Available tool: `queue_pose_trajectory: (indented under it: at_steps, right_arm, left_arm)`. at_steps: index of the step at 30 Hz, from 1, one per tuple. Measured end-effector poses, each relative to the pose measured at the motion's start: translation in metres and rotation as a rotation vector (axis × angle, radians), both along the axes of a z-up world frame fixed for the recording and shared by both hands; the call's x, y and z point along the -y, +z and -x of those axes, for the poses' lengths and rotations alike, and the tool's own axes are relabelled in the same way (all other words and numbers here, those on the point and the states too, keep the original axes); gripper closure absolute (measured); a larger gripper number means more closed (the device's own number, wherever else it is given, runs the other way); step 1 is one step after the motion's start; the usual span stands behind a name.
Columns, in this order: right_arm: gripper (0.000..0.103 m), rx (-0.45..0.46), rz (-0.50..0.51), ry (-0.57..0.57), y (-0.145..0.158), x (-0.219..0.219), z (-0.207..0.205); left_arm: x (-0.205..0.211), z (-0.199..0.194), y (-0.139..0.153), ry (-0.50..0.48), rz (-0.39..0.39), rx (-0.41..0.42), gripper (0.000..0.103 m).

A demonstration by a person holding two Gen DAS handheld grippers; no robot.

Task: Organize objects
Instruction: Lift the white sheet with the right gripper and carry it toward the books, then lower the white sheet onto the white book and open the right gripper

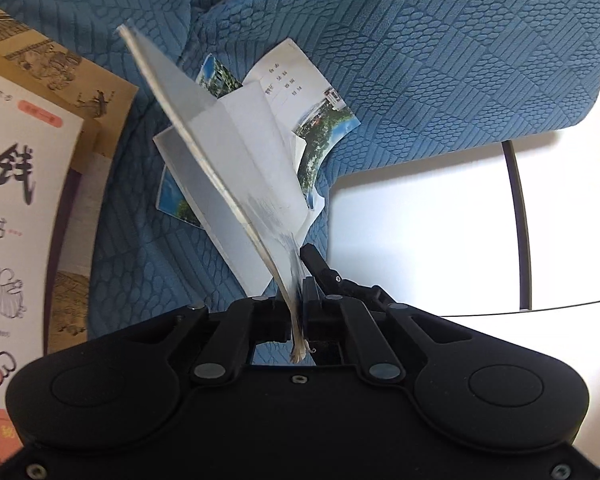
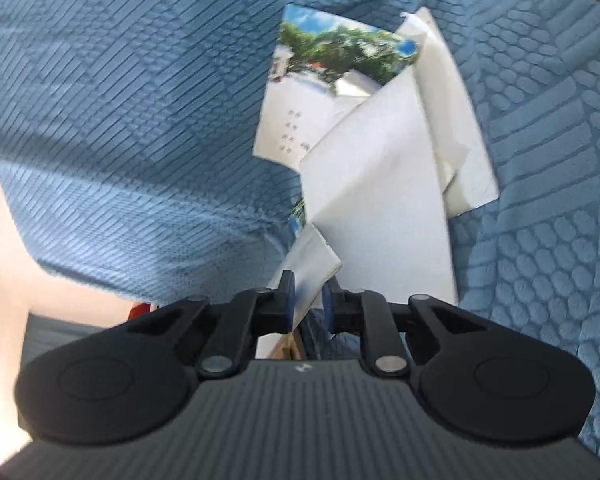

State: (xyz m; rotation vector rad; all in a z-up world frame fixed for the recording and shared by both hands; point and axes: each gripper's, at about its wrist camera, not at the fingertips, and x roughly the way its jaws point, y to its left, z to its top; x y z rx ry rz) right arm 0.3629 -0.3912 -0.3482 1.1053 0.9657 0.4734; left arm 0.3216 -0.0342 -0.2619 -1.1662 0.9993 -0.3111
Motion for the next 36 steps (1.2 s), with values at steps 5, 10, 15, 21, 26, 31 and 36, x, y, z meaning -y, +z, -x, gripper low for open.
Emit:
queue_pose_trajectory:
  at_steps: [5,10,15,21,26,31,36]
  right_arm:
    - [0.088,0.116,0.132,0.010,0.036,-0.012,0.028]
    - [0.088,0.201,0.213,-0.034,0.069,-0.025,0.062]
    - [0.088,0.238,0.195,-0.058,0.096,-0.031,0.079]
    - [0.088,0.311,0.207,-0.040,0.138,-0.046,0.087]
    - [0.088,0.374,0.216,-0.020,0.174,-0.069,0.097]
    - [0.088,0.416,0.248,-0.006,0.205,-0.101,0.109]
    - [0.088,0.455,0.237,-0.030,0.223,-0.124,0.126]
  left_arm:
    - [-0.008,0.017,0.014,-0.003,-0.004,0.019,0.097]
    - [-0.010,0.026,0.050,-0.042,-0.088,0.078,0.096]
    - [-0.019,0.036,0.086,-0.078,-0.126,0.128,0.096]
    - [-0.040,0.054,0.119,-0.065,-0.100,0.189,0.095]
    - [-0.066,0.073,0.148,-0.044,-0.074,0.225,0.094]
    - [-0.093,0.084,0.189,-0.064,-0.145,0.243,0.092]
    - [-0.117,0.088,0.217,-0.089,-0.206,0.254,0.089]
